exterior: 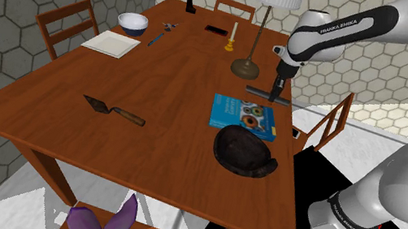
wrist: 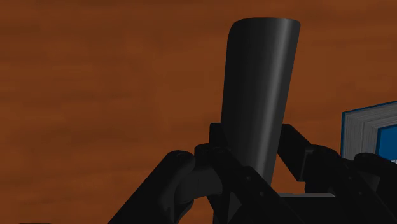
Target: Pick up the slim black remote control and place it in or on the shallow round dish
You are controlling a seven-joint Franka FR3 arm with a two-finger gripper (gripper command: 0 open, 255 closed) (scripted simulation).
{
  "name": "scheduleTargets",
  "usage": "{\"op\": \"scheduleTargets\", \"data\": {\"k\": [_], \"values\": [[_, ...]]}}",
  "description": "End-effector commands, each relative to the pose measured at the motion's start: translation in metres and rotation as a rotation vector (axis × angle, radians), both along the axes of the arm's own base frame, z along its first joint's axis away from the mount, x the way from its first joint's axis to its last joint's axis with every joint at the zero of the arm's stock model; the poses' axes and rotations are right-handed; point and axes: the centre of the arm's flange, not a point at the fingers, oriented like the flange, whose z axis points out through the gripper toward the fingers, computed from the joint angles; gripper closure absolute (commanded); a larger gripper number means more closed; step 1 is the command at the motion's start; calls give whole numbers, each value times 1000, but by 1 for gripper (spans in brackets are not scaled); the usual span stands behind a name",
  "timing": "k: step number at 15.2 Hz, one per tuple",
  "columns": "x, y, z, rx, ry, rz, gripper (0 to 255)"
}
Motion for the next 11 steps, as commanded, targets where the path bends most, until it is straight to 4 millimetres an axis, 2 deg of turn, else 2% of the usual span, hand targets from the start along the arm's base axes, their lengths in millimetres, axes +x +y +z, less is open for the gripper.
{"op": "scheduleTargets", "data": {"k": [1,11], "values": [[0,-1,12,0,0,0,255],[0,-1,65,0,0,0,255]]}}
